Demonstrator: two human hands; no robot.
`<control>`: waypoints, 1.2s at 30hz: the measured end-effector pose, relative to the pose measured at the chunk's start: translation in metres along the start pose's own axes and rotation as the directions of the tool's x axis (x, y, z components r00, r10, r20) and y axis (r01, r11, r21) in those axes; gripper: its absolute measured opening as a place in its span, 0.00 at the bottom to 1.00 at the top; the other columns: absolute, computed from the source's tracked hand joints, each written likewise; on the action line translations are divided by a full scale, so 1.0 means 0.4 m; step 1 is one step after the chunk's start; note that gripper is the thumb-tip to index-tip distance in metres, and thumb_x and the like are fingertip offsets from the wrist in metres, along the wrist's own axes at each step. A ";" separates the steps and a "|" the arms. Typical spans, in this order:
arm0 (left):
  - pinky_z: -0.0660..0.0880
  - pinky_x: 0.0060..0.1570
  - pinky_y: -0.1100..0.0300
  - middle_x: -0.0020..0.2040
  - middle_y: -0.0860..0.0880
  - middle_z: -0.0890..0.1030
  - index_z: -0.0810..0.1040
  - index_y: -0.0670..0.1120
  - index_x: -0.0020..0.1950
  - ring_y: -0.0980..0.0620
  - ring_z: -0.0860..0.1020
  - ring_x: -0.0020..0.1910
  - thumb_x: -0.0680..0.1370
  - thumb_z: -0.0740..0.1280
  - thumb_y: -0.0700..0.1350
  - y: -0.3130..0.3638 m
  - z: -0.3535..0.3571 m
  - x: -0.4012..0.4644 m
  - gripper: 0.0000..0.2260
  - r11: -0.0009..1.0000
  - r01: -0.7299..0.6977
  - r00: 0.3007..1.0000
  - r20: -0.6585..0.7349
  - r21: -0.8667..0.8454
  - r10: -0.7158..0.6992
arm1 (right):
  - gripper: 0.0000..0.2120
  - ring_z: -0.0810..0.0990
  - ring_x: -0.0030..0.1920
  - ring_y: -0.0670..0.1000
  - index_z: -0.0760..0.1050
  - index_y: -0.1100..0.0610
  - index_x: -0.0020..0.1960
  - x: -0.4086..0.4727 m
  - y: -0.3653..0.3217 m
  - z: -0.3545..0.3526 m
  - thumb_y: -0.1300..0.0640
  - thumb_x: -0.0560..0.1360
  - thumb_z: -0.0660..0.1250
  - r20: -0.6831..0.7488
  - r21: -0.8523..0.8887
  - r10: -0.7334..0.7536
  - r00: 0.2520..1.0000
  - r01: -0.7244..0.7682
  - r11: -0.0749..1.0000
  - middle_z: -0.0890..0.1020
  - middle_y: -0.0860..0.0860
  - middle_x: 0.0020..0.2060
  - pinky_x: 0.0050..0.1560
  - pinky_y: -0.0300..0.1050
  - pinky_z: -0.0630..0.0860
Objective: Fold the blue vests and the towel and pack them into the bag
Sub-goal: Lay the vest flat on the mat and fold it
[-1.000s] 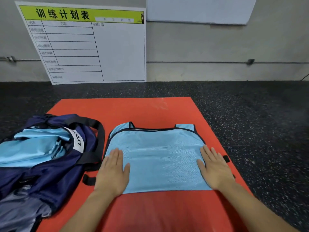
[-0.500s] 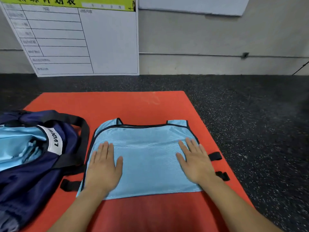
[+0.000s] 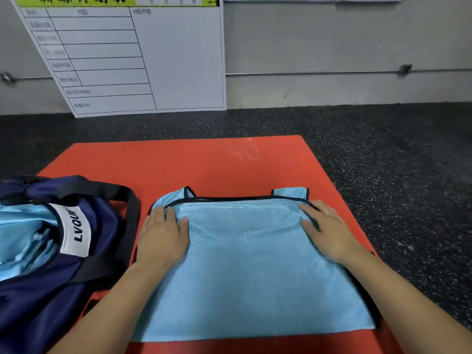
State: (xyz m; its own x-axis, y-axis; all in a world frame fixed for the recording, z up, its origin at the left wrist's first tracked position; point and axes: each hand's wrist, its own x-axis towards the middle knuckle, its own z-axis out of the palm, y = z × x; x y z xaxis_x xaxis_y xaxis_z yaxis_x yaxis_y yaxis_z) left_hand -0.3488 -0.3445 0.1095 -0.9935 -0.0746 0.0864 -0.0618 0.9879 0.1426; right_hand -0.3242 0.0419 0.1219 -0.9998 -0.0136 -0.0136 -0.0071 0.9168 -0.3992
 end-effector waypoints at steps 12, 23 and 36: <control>0.49 0.79 0.43 0.80 0.48 0.62 0.63 0.45 0.78 0.49 0.54 0.81 0.84 0.44 0.58 0.082 0.008 0.143 0.28 0.988 -0.145 0.987 0.082 0.054 0.140 | 0.28 0.66 0.73 0.52 0.67 0.53 0.78 -0.140 0.027 -0.058 0.45 0.82 0.52 0.023 -0.149 -0.027 0.999 0.031 0.988 0.69 0.49 0.73 0.75 0.42 0.58; 0.43 0.79 0.47 0.83 0.48 0.53 0.56 0.46 0.82 0.50 0.47 0.82 0.78 0.35 0.62 0.115 -0.027 -0.052 0.37 0.981 -0.189 0.982 -0.005 -0.043 0.189 | 0.39 0.47 0.81 0.49 0.49 0.38 0.82 -0.325 -0.059 -0.195 0.25 0.74 0.46 0.190 -0.281 0.105 0.976 -0.049 0.958 0.46 0.44 0.81 0.80 0.44 0.50; 0.78 0.57 0.39 0.64 0.29 0.78 0.83 0.38 0.62 0.29 0.78 0.62 0.83 0.41 0.64 -0.069 -0.020 -0.406 0.39 0.993 0.084 0.992 -0.088 -0.087 -0.091 | 0.23 0.44 0.83 0.54 0.63 0.37 0.78 0.088 -0.377 0.090 0.39 0.84 0.57 0.202 0.006 -0.216 0.955 0.219 0.976 0.51 0.53 0.83 0.81 0.52 0.45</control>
State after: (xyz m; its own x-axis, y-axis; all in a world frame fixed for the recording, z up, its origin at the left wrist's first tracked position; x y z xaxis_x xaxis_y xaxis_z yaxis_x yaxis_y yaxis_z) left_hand -0.1852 -0.3606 0.0994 -0.9714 -0.1763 0.1591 -0.1363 0.9625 0.2345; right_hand -0.3576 -0.1113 0.1488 -0.9499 -0.2919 -0.1119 -0.2263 0.8890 -0.3982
